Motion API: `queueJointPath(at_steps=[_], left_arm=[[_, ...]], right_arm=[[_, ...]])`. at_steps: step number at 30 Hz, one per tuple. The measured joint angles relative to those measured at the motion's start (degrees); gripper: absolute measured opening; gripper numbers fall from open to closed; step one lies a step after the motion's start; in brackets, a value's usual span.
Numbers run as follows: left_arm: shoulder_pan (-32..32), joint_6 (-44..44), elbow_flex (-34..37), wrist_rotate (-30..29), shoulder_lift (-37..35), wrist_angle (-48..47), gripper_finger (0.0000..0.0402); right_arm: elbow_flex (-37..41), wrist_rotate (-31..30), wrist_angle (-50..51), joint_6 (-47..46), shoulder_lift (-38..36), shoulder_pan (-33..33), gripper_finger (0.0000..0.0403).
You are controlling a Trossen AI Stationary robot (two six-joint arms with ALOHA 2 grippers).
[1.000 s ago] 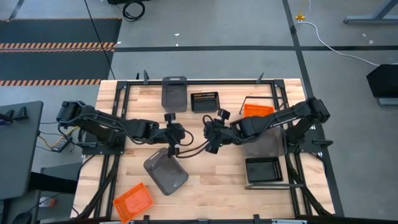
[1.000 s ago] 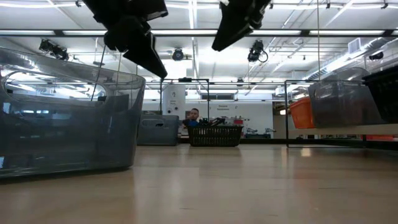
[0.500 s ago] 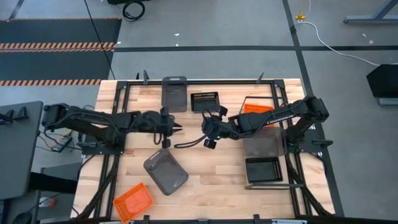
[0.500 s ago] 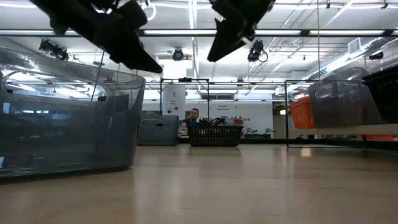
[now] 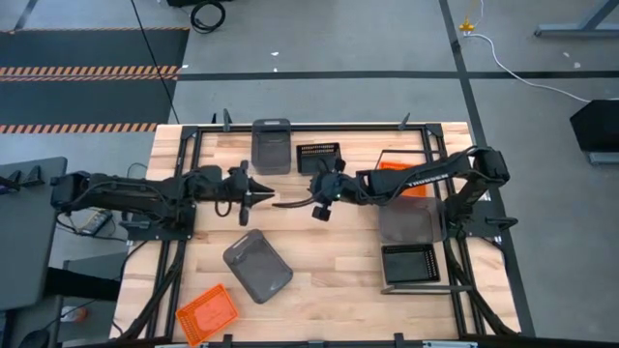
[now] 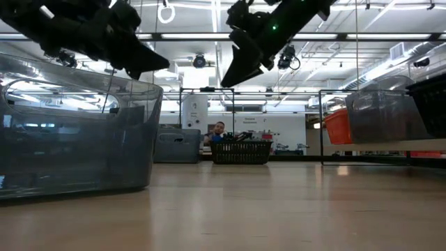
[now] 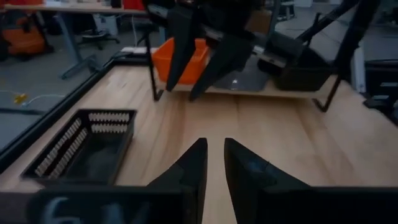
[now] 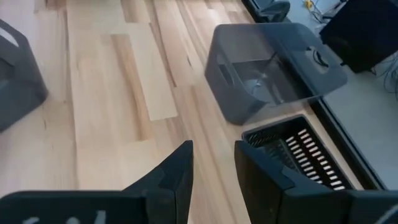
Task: Stack baskets on shelf by color
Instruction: Stack the top black transparent bin on top of the black transparent bin on the shelf
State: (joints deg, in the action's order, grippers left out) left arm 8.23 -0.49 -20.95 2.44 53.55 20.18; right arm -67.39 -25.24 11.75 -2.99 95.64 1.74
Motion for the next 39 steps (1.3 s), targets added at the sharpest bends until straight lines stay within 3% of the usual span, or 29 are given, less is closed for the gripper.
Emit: queueJointPath(at_steps=[14, 19, 24, 30, 35, 39], left_arm=[[8.1, 3.0, 4.0, 2.6, 0.0, 3.9, 0.0072], [9.8, 2.8, 4.1, 2.0, 0.0, 3.9, 0.0081], [12.7, 2.5, 4.1, 2.5, 0.0, 5.4, 0.0095], [15.9, 3.1, 4.1, 7.4, 0.0, 5.6, 0.0115], [17.8, 6.0, 4.1, 13.0, 0.0, 5.5, 0.0134], [17.8, 6.2, 4.1, 14.0, 0.1, 5.4, 0.0149]], right_arm=[[0.0, 5.8, -10.1, 5.5, 4.9, -3.5, 0.0124], [-3.4, 5.8, -6.6, 5.8, 9.0, -5.5, 0.0124], [-9.0, 6.0, 3.7, 5.8, 13.1, -7.2, 0.0124], [-15.0, 6.6, 8.7, 7.7, 15.9, -8.9, 0.0124], [-16.2, 7.0, 10.9, 12.2, 15.8, -10.3, 0.0124], [-16.2, 7.8, 15.9, 16.8, 15.8, -12.0, 0.0124]])
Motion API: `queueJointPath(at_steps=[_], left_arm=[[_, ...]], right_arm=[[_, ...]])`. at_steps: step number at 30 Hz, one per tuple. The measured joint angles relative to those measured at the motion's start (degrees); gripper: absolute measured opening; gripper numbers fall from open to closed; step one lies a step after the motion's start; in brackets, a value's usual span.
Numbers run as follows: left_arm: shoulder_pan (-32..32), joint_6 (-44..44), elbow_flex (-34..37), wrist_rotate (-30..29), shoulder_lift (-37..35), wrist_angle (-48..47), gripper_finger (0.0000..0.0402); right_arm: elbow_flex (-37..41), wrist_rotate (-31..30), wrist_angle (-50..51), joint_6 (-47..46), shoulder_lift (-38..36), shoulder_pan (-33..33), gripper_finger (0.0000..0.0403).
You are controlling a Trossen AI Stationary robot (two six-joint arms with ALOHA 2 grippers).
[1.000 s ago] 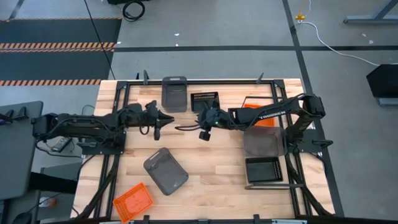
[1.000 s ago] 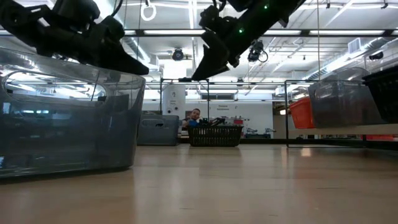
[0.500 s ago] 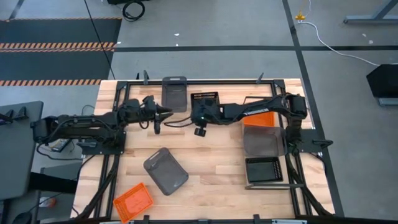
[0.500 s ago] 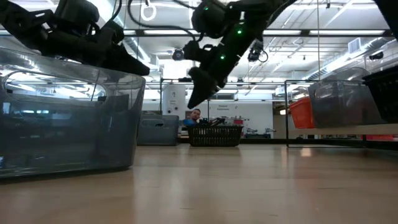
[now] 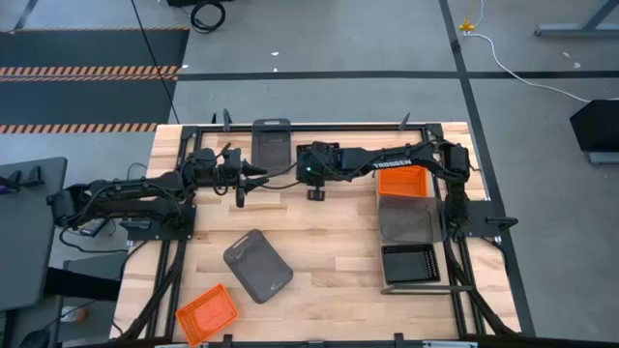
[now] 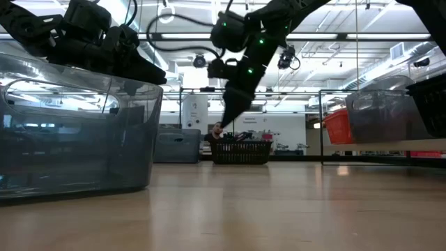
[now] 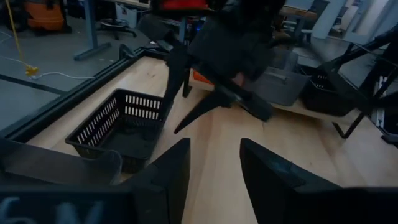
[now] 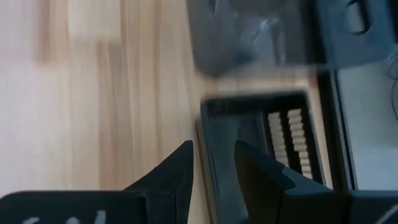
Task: Stack baskets on shelf by color
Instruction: Stack the top black transparent bin on top of the black transparent bin on the shelf
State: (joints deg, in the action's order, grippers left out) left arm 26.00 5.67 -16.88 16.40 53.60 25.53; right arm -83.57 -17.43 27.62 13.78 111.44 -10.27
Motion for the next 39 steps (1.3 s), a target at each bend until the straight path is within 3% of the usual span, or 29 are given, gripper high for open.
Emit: queueJointPath(at_steps=[9, 22, 39], left_arm=[[1.5, 0.2, 0.0, -0.2, 0.0, 0.1, 0.0158], [3.8, 0.0, 0.0, -0.3, 0.0, 0.7, 0.0158], [3.8, -1.8, 0.0, -1.1, 0.0, 0.7, 0.0158]], right_arm=[[0.0, 2.5, 10.2, 6.2, -0.1, -3.2, 0.0124], [0.0, 5.2, 8.7, 8.9, 0.0, -4.6, 0.0124], [0.1, 7.7, 4.9, 4.6, 0.0, -3.1, 0.0151]])
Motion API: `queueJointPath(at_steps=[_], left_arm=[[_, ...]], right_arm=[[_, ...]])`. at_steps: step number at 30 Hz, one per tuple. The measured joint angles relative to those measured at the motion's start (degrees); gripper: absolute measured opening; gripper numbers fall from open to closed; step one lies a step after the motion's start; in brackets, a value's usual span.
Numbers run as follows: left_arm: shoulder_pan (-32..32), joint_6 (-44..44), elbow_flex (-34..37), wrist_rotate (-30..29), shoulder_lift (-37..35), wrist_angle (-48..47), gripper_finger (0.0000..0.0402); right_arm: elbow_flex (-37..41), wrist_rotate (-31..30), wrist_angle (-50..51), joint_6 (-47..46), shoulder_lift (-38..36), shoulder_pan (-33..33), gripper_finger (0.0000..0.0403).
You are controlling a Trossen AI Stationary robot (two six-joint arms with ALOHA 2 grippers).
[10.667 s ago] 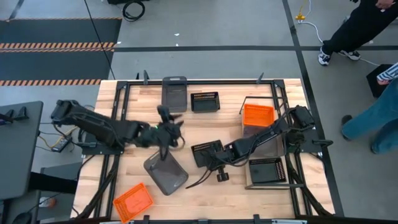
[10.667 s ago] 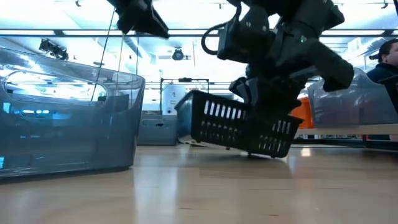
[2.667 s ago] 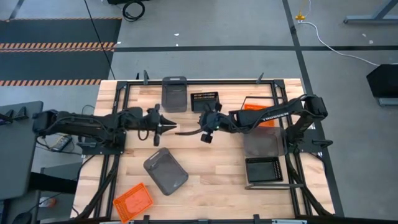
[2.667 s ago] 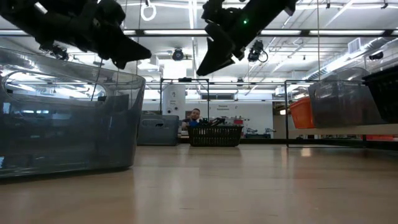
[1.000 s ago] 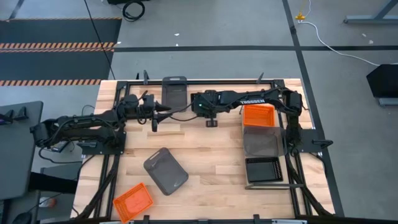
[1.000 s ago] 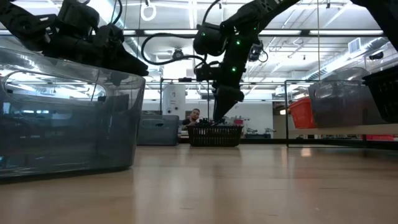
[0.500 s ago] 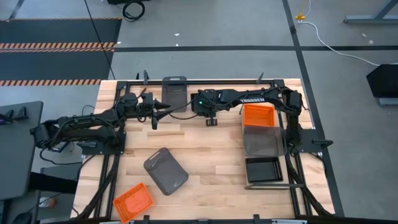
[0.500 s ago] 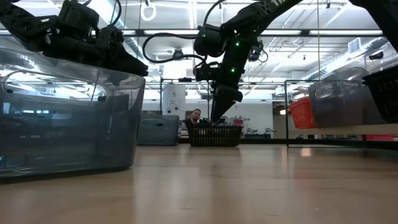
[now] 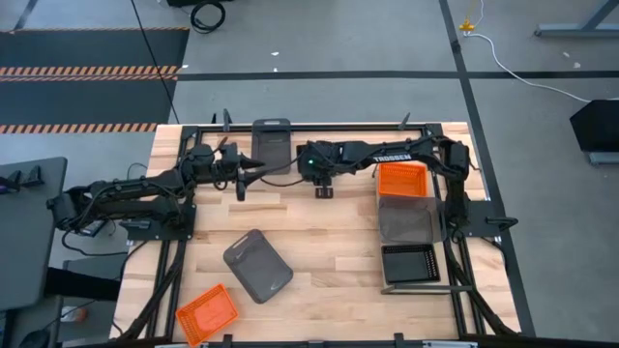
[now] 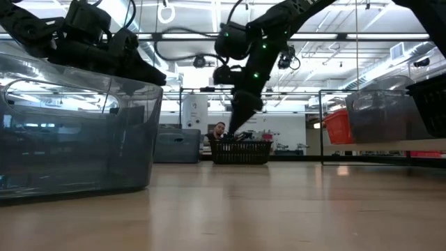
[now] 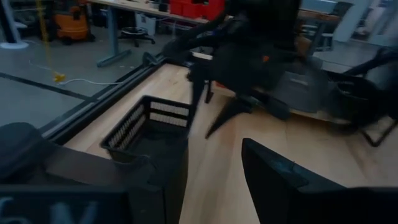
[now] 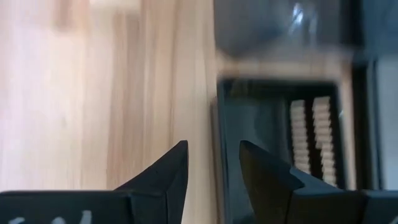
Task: Stack baskets on shelf by color
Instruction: Stack the top black transparent bin on top of the black transparent bin on the shelf
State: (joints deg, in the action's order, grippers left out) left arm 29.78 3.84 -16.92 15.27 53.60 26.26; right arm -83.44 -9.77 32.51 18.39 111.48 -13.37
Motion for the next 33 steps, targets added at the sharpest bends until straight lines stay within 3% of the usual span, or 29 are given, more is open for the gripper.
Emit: queueJointPath(at_steps=[8, 15, 19, 22, 27, 30, 33], left_arm=[[0.0, 0.6, 0.0, -2.0, 0.0, -0.1, 0.0158], [0.0, 0.9, 0.0, -3.5, 0.0, -2.4, 0.0158], [0.0, -0.1, 0.0, -3.9, 0.0, -3.9, 0.0157], [0.0, -0.6, 0.0, -7.9, 0.0, -5.9, 0.0154], [0.0, -4.4, 0.0, -13.6, 0.0, -8.5, 0.0151], [0.0, -4.5, -0.3, -13.8, 0.0, -9.0, 0.0151], [-0.1, -4.5, -2.4, -14.8, 1.0, -10.6, 0.0151]], right_arm=[[0.0, 1.7, -17.2, 6.7, 0.0, 1.9, 0.0151], [0.0, 1.9, -20.0, 7.6, 0.0, 1.5, 0.0151], [0.0, 2.0, -18.8, 5.8, 0.0, 2.0, 0.0151], [0.0, 1.4, -16.8, 5.6, 0.0, 3.3, 0.0151], [0.0, -6.6, -6.4, 4.1, -1.8, 7.2, 0.0151], [0.0, -8.1, 1.4, -1.3, -4.3, 9.9, 0.0151], [0.0, -5.8, 7.4, -8.7, -6.8, 12.6, 0.0151]])
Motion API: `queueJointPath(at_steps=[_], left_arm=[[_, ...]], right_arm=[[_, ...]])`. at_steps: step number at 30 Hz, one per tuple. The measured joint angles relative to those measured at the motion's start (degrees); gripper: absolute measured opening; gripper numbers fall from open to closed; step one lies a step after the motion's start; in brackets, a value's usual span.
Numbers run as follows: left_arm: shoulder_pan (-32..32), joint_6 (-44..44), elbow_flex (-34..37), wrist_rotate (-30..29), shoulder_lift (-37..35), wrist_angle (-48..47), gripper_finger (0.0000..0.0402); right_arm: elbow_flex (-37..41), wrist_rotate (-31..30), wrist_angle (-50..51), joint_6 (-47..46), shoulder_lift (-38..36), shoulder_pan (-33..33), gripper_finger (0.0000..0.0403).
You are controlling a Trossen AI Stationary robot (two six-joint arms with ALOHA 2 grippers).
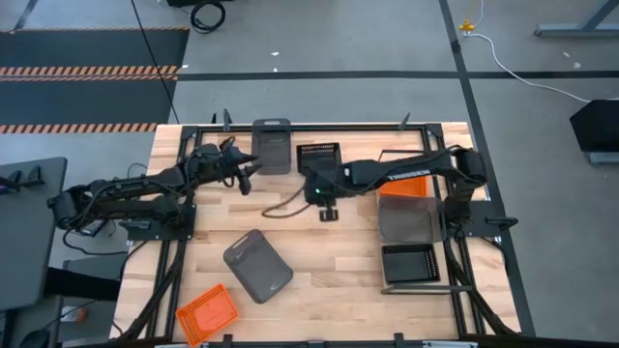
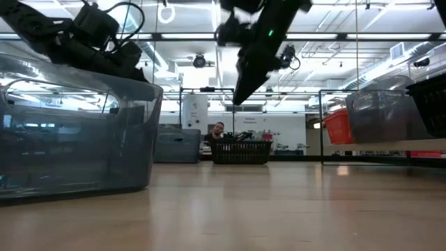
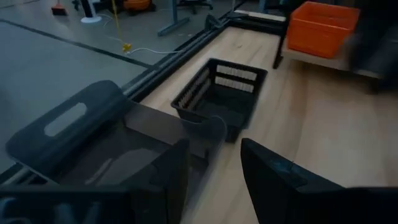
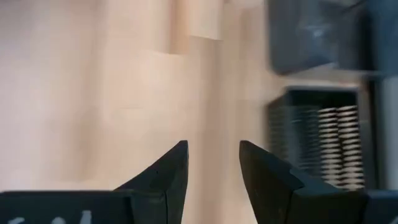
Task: Stack baskets on shelf by color
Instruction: Stack the top black transparent bin on top of the black transparent bin on the shelf
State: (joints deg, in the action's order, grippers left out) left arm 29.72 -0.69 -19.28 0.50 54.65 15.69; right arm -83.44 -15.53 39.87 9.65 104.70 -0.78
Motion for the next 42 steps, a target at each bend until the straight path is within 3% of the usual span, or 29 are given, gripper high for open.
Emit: queueJointPath(at_steps=[6, 10, 14, 19, 27, 31, 36, 42], left_arm=[[-0.1, -0.8, -6.9, -1.8, 6.9, -7.0, 0.0155], [0.0, -2.8, -12.3, -2.0, 14.3, -11.9, 0.0168], [0.0, -5.5, -19.7, -1.9, 21.7, -23.5, 0.0192], [0.0, -8.2, -27.0, -2.1, 26.7, -31.1, 0.0216], [0.0, -11.8, -29.4, -2.1, 32.5, -37.0, 0.0223], [0.0, -12.4, -29.3, -6.4, 36.3, -36.9, 0.0223], [-0.5, -12.7, -29.3, -7.3, 39.1, -36.4, 0.0205], [-3.6, -16.1, -29.3, -6.8, 38.7, -40.0, 0.0131]], right_arm=[[0.0, 6.6, 5.3, -9.0, -2.6, 5.5, 0.0151], [0.0, 6.7, 7.4, -11.7, -2.7, 8.6, 0.0151], [0.0, 6.7, 11.1, -15.5, -2.7, 10.9, 0.0151], [0.0, 6.7, 15.9, -20.5, -2.7, 13.5, 0.0151], [0.0, 4.8, 17.6, -22.6, -2.7, 17.2, 0.0151], [0.0, 2.9, 17.5, -22.9, -2.7, 17.6, 0.0151], [0.0, 2.6, 17.3, -24.5, -2.7, 17.6, 0.0151], [0.0, 2.5, 17.3, -24.5, -2.7, 17.7, 0.0151]])
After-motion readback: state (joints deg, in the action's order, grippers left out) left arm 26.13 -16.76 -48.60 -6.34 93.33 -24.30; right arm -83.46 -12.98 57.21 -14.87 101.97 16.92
